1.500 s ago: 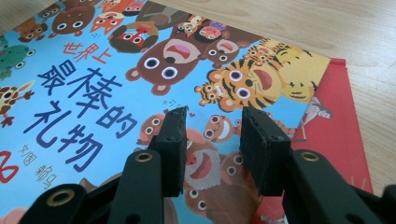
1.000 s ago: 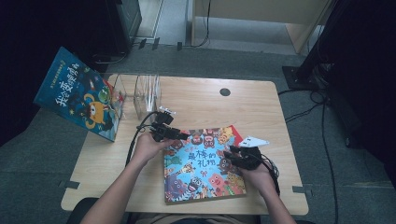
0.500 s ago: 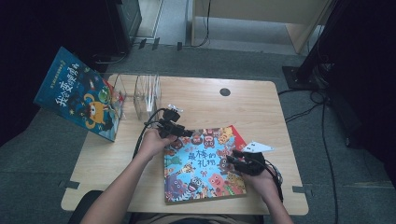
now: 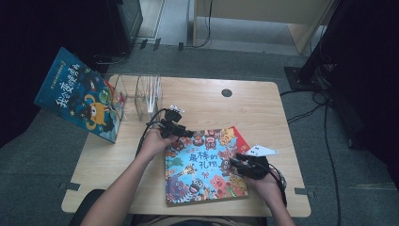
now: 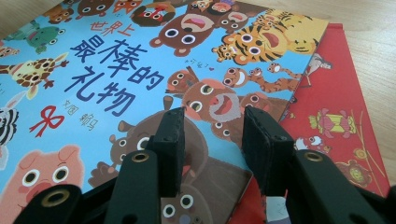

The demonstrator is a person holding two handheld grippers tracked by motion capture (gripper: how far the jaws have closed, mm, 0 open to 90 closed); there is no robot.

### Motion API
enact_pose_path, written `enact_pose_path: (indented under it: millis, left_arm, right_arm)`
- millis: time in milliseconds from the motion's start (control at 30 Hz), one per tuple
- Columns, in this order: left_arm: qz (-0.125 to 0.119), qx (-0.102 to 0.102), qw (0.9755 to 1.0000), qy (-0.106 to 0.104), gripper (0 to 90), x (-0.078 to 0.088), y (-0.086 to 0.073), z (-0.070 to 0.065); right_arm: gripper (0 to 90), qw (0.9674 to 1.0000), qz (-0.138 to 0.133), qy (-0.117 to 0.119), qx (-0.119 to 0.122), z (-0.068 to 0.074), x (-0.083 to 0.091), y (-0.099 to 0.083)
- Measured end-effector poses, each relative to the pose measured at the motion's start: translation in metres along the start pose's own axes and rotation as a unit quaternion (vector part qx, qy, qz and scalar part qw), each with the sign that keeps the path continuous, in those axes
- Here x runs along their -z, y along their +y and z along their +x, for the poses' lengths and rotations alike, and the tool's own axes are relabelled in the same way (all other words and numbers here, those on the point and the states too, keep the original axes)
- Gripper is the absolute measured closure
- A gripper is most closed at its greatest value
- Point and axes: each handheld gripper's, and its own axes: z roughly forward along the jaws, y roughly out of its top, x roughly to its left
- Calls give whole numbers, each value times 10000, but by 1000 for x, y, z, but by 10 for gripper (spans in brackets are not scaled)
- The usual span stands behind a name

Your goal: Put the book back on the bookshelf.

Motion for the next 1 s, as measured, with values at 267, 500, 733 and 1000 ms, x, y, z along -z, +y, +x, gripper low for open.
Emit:
enact_pose_path:
  millis: [267, 500, 733, 1000]
  left_arm:
    - [-2, -5, 10000, -32, 469, 4, -5, 0]
    - [29, 71, 10000, 6, 467, 12, -16, 3]
    - [-14, 135, 9999, -11, 463, 22, -27, 7]
    - [106, 121, 9999, 3, 457, 31, -37, 8]
  right_arm:
    - [618, 10000, 7, 2, 46, -2, -1, 1]
    - [658, 10000, 14, -31, 93, -2, -2, 3]
    - [745, 9999, 6, -70, 104, 3, 6, 2]
    - [767, 9998, 27, -201, 32, 4, 16, -4]
